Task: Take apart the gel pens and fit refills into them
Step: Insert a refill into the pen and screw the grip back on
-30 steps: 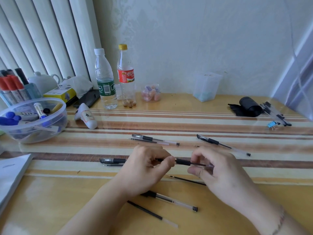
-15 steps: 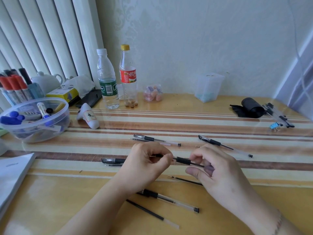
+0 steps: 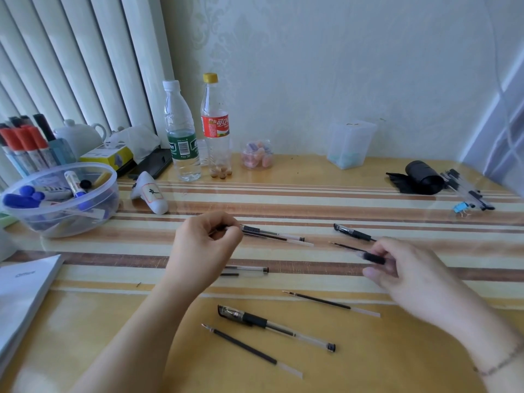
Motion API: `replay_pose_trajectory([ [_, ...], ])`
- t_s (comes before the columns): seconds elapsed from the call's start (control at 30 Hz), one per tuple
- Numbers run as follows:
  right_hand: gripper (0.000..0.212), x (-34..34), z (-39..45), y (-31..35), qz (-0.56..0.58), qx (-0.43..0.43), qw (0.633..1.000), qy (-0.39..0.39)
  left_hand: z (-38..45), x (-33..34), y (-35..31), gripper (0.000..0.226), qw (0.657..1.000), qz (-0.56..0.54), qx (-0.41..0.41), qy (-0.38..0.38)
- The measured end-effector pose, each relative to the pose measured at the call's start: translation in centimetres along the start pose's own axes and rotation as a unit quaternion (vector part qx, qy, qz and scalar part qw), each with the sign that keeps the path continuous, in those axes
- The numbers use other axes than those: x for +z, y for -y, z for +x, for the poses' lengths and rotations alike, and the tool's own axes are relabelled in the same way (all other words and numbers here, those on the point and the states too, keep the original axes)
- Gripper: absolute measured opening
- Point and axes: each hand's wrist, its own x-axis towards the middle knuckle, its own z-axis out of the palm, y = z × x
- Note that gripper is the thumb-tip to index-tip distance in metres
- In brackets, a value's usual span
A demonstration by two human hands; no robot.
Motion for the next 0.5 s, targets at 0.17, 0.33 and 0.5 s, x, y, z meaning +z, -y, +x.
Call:
replay_pose_trajectory([
  [0.17,0.029,0.1,-0.3,1.0,0.009,-0.011,0.988,0.154,-0.4,0.8,0.0,0.021,0.999,0.011,0.007,0.048],
  [0.33,0.019,0.8,-0.5,1.5,-0.052,-0.035,0.978,0.2,-0.8,1.6,0.3,0.018,0.995,0.059,0.052,0.061],
  [0.5,0.009,-1.4,-1.2,0.6,-0.069,-0.047,0.974,0.212,-1.6,2.7,0.4,0.011,0.964,0.142,0.143,0.175],
])
